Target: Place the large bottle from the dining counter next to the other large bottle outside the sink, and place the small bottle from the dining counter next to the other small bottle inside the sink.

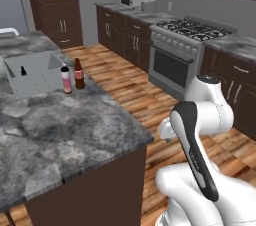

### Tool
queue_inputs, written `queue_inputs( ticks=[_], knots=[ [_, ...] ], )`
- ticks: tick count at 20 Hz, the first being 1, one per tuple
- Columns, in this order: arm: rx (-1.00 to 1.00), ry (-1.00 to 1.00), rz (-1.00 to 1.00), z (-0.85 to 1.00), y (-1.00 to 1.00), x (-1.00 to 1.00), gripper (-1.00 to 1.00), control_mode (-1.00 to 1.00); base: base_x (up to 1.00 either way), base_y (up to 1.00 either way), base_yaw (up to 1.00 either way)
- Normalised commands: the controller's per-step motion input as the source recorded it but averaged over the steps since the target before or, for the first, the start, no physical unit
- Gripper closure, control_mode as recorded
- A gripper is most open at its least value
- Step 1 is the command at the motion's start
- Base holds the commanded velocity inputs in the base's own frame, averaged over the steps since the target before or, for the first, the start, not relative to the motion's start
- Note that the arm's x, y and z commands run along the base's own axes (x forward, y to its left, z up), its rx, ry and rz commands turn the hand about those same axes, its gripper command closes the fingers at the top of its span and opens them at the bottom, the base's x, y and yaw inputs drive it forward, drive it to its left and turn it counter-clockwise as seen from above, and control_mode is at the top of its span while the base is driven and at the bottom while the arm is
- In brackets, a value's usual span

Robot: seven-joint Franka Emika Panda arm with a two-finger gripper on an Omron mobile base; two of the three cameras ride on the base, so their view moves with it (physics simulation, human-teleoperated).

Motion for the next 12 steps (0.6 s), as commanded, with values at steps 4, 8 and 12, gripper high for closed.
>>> queue_inputs(
  ticks=[4,8,12],
  knots=[
    [0.00,0.00,0.00,0.00,0.00,0.00,-1.00,1.00,-0.36,0.58,-0.06],
    [0.00,0.00,0.00,0.00,0.00,0.00,-1.00,1.00,-0.31,0.68,-0.07],
    [0.00,0.00,0.00,0.00,0.00,0.00,-1.00,1.00,-0.22,0.82,-0.13]
  ],
)
